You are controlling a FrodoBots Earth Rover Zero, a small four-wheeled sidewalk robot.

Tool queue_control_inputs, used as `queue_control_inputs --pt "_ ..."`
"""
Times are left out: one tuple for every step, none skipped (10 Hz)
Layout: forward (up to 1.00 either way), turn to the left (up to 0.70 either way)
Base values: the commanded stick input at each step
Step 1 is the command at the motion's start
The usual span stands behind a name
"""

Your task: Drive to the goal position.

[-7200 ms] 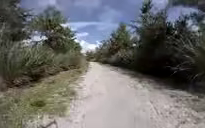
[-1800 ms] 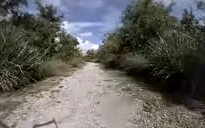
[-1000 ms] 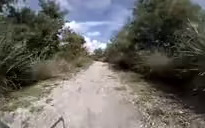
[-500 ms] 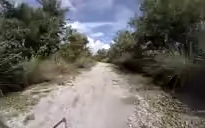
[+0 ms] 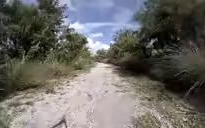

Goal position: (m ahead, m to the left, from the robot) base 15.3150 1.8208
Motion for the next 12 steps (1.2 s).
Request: queue_control_inputs --pt "0.85 0.0" --pt "0.85 0.0" --pt "0.85 0.0" --pt "0.85 0.0" --pt "0.85 0.0" --pt "0.85 0.0" --pt "0.85 0.0" --pt "0.85 0.0" --pt "0.85 0.0" --pt "0.85 0.0" --pt "0.85 0.0" --pt "0.85 0.0"
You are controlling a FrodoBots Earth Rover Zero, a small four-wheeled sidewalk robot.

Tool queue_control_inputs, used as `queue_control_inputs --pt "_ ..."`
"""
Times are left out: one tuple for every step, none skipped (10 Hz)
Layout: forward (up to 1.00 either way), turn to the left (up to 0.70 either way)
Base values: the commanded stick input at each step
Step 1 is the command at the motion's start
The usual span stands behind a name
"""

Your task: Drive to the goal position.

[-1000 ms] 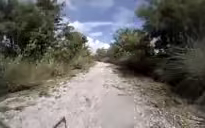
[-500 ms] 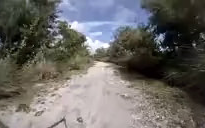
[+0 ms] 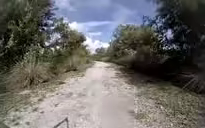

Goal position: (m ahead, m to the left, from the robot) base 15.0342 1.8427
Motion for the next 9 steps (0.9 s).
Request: queue_control_inputs --pt "0.85 0.0" --pt "0.85 0.0" --pt "0.85 0.0" --pt "0.85 0.0" --pt "0.85 0.0" --pt "0.85 0.0" --pt "0.85 0.0" --pt "0.85 0.0" --pt "0.85 0.0"
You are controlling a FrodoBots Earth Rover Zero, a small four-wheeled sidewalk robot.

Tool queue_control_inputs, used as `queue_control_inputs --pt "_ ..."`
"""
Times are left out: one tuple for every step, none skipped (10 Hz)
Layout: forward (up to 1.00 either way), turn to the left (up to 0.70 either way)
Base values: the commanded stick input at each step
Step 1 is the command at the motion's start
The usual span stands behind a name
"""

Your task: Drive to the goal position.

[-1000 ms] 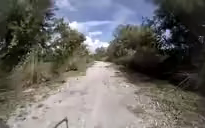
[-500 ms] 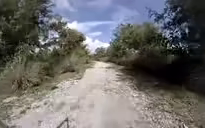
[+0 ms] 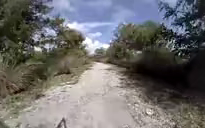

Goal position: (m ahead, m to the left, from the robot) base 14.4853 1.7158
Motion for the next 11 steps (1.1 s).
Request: queue_control_inputs --pt "0.85 0.0" --pt "0.85 0.0" --pt "0.85 0.0" --pt "0.85 0.0" --pt "0.85 0.0" --pt "0.85 0.0" --pt "0.85 0.0" --pt "0.85 0.0" --pt "0.85 0.0" --pt "0.85 0.0" --pt "0.85 0.0"
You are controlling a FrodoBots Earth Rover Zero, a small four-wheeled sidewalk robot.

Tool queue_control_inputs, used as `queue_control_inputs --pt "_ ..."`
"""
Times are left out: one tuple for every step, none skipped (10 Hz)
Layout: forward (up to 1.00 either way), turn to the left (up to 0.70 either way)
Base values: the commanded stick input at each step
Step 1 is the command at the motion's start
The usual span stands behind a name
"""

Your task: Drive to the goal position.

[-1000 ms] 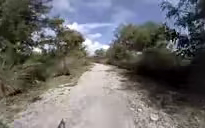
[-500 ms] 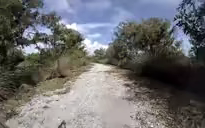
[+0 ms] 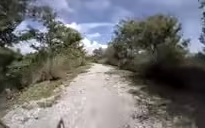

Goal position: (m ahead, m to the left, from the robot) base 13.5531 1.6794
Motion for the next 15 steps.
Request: queue_control_inputs --pt "0.85 0.0" --pt "0.85 0.0" --pt "0.85 0.0" --pt "0.85 0.0" --pt "0.85 0.0" --pt "0.85 0.0" --pt "0.85 0.0" --pt "0.85 0.0" --pt "0.85 0.0" --pt "0.85 0.0" --pt "0.85 0.0" --pt "0.85 0.0" --pt "0.85 0.0" --pt "0.85 0.0" --pt "0.85 0.0"
